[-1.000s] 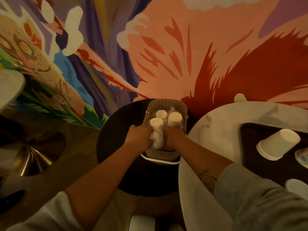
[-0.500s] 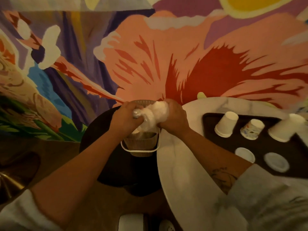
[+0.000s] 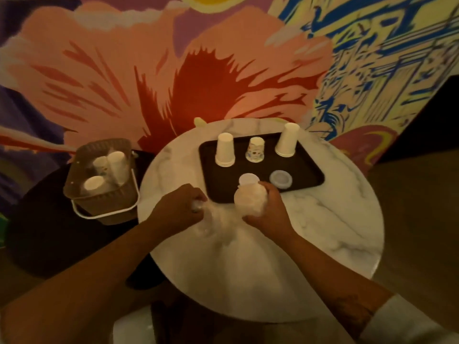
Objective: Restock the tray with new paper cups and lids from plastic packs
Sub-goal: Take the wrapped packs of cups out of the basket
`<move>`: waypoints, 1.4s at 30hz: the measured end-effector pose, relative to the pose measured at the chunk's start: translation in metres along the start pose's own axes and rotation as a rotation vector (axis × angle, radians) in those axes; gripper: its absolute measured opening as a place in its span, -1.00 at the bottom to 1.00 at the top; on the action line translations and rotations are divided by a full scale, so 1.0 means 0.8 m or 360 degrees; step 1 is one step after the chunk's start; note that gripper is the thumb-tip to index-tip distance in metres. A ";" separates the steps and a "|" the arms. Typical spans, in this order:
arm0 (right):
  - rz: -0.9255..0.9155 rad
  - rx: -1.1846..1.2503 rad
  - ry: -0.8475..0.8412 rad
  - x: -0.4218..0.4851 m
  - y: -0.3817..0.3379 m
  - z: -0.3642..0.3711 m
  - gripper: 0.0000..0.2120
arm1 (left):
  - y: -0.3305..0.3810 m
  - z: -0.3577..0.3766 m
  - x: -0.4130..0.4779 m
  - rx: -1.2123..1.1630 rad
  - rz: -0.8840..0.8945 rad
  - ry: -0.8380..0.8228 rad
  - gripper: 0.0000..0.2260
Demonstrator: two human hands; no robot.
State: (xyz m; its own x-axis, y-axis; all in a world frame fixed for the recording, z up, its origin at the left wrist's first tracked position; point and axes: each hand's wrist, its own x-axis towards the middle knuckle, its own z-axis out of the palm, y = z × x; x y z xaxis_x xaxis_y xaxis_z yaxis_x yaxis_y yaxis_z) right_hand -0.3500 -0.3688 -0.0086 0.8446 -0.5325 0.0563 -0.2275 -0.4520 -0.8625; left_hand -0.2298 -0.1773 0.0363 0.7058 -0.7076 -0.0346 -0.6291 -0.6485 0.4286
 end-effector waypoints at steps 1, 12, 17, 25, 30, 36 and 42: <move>0.0048 -0.0011 0.0032 -0.009 0.016 -0.017 -0.20 | 0.017 0.014 -0.001 -0.0017 -0.0002 -0.0032 -0.73; 0.0207 -0.0086 0.0005 -0.091 0.159 -0.156 -0.19 | 0.172 0.168 -0.014 -0.0126 -0.0106 -0.0206 -0.70; 0.0256 -0.0083 -0.0093 -0.101 0.192 -0.171 -0.14 | 0.192 0.197 -0.016 0.0033 -0.0107 -0.0290 -0.68; 0.0224 0.0131 -0.0115 -0.107 0.200 -0.187 -0.09 | 0.201 0.203 -0.017 0.0301 -0.0029 -0.0349 -0.42; 0.0123 0.0056 0.0034 -0.086 0.196 -0.221 -0.42 | 0.190 0.182 -0.010 0.0278 -0.0080 -0.0156 -0.46; 0.0030 -0.0198 0.0165 -0.020 0.141 -0.226 -0.57 | 0.163 0.126 -0.004 0.0225 -0.0157 0.0036 -0.68; -0.0232 -0.0215 0.0027 0.048 0.050 -0.134 -0.64 | 0.092 0.069 -0.003 0.0134 -0.0277 0.0222 -0.75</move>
State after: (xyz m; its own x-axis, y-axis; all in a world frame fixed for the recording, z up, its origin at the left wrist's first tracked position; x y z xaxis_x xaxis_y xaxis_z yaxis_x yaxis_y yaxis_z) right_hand -0.3787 -0.4841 0.0131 0.8652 -0.4659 0.1852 -0.1672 -0.6164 -0.7695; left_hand -0.2957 -0.2390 0.0183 0.8405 -0.5412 0.0261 -0.5148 -0.7827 0.3499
